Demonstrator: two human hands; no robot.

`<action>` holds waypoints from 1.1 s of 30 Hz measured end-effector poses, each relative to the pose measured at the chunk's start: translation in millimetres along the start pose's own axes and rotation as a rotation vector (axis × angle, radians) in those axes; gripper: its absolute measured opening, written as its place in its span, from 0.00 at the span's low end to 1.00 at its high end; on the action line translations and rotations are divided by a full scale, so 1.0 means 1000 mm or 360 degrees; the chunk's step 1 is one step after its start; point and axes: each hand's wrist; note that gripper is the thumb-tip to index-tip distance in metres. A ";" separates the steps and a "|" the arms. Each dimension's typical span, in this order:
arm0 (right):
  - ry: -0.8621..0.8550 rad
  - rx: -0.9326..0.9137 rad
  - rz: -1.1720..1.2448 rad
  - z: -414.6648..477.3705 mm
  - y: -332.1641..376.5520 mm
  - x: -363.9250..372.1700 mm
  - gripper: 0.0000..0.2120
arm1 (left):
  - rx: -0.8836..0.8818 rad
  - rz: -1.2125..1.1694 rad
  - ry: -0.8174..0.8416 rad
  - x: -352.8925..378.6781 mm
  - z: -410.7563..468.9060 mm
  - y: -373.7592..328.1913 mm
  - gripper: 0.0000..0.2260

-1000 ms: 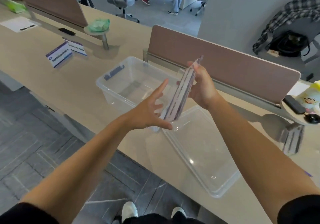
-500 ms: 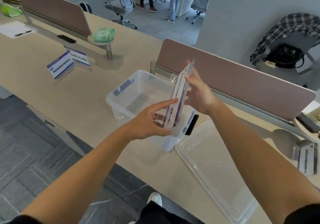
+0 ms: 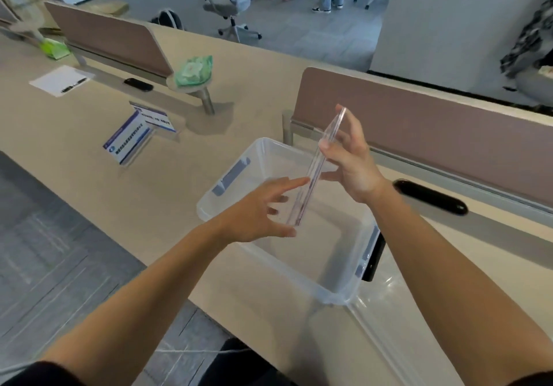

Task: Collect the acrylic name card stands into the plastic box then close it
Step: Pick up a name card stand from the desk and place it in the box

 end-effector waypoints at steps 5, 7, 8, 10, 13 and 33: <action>-0.0179 0.0097 -0.0023 0.036 -0.026 0.009 0.39 | -0.0013 0.0278 0.0030 -0.048 0.024 0.064 0.38; -0.0222 0.0136 -0.0005 0.050 -0.038 0.016 0.38 | -0.0068 0.0379 0.0071 -0.068 0.035 0.095 0.37; -0.0246 0.0148 0.0008 0.057 -0.043 0.019 0.38 | -0.0090 0.0415 0.0089 -0.078 0.042 0.110 0.36; -0.0307 0.0217 0.0056 0.069 -0.055 0.027 0.39 | -0.0104 0.0494 0.0112 -0.099 0.058 0.134 0.33; -0.0413 0.0347 0.0136 0.079 -0.077 0.045 0.38 | -0.0077 0.0571 0.0029 -0.120 0.082 0.162 0.30; -0.0324 0.0690 -0.0115 0.097 -0.212 0.095 0.46 | -0.0176 0.0404 -0.0460 -0.087 0.096 0.207 0.18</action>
Point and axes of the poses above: each hand's wrist, its own z-axis towards the middle knuckle, its own x-axis out of the palm, y = z × x, and after that the axes turned 3 degrees about x, right-handed
